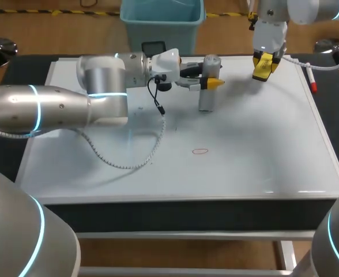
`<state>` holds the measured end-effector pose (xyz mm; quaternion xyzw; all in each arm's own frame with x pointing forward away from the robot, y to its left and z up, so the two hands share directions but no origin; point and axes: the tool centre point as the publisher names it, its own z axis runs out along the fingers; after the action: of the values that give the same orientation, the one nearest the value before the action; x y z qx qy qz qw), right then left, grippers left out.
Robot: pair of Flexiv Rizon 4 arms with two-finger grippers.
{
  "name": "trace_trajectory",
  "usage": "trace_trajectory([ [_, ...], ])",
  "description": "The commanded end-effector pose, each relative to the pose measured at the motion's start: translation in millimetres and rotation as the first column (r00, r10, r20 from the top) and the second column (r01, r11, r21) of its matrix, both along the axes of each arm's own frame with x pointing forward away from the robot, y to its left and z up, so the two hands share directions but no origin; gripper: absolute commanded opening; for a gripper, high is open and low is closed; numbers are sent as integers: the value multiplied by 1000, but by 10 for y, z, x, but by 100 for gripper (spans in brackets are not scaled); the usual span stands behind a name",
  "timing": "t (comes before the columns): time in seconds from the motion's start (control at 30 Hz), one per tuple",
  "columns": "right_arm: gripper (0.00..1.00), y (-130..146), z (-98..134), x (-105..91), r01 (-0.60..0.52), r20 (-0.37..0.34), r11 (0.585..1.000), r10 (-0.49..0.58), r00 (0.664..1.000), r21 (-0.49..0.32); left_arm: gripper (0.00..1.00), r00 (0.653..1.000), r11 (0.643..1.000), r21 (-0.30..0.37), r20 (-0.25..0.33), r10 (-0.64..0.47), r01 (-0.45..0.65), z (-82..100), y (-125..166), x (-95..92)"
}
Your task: Pick up the inspection probe, press it on each red-marked spot on the whiteboard one by one, put down the probe, pick up the eraser, and wipe off all the red marks.
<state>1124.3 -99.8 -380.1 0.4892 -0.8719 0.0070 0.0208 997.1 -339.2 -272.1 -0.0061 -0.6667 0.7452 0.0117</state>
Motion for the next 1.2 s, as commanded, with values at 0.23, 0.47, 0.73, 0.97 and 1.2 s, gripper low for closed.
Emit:
trace_trajectory([
  [0.23,0,-4,17,0,-2,-1,1000,2,1000,-4,0,997,997,-4,18,76,-76,205,426,-1],
  [0.47,0,-4,17,0,-2,-1,1000,2,1000,-4,0,987,987,10,14,157,-157,233,858,23],
  [0.73,0,-4,17,0,-2,-1,1000,2,1000,-4,0,962,962,23,16,271,-271,202,1514,47],
  [0.97,0,-4,17,0,-2,-1,1000,2,1000,-4,0,937,937,12,29,349,-349,218,1986,44],
  [1.2,0,-4,17,0,-2,-1,1000,2,1000,-4,0,909,910,-10,44,414,-414,240,2343,66],
])
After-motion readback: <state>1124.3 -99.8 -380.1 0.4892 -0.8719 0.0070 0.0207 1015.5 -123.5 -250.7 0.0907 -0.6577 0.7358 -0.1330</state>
